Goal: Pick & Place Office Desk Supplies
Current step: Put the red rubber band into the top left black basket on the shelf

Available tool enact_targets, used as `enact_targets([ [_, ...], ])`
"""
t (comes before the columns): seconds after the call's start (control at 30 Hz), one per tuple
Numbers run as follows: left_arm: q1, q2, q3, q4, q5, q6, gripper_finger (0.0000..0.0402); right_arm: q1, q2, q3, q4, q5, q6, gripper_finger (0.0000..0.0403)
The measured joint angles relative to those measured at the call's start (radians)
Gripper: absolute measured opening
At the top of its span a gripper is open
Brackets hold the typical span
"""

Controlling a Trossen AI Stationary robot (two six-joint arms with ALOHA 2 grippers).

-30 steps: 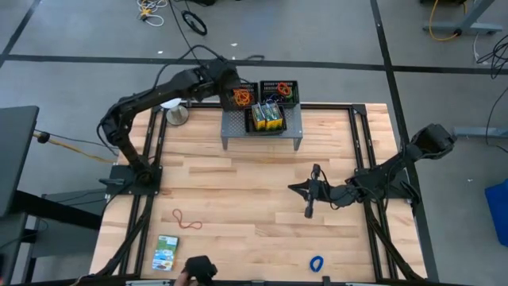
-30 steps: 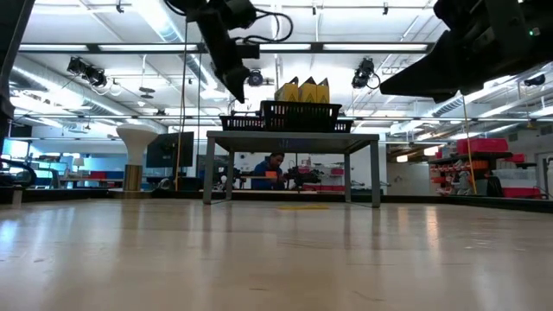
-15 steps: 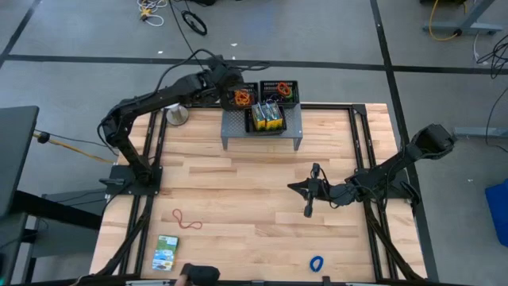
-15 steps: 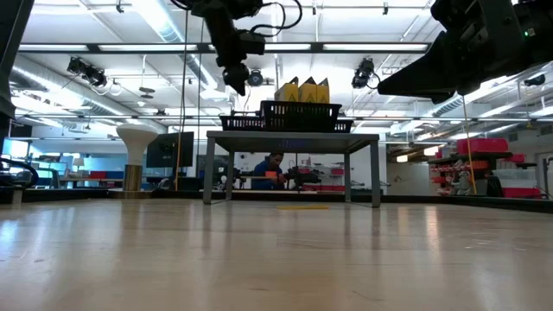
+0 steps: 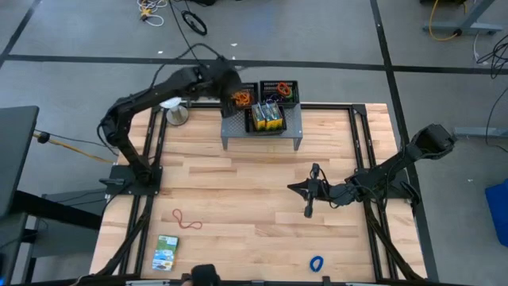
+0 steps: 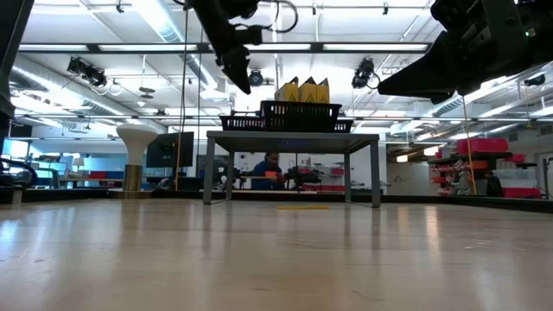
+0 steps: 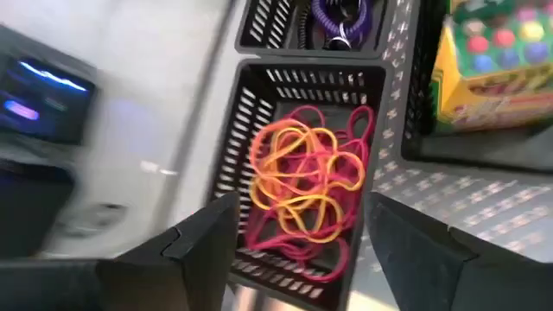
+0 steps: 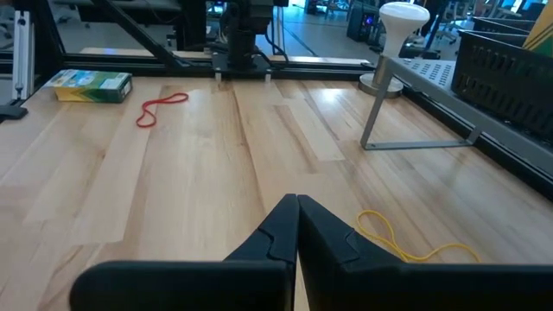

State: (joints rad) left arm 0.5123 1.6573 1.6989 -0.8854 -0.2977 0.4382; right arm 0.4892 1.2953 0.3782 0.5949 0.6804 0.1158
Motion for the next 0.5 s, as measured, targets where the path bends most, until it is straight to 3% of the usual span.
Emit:
enact_targets([
  [0.2,0.120,-0.002,0.048,-0.064,0.275,-0.221,0.0231,0.000,0.000,0.000,0.000,0.000,0.000,0.0011],
  [0.33,0.140,-0.006,0.048,-0.154,0.276,-0.201,0.0210,0.000,0.000,0.000,0.000,-0.002,0.000,0.0011],
  [0.5,0.029,-0.032,0.014,-0.275,0.247,-0.160,0.0138,0.000,0.000,0.000,-0.005,-0.008,0.000,0.0011],
])
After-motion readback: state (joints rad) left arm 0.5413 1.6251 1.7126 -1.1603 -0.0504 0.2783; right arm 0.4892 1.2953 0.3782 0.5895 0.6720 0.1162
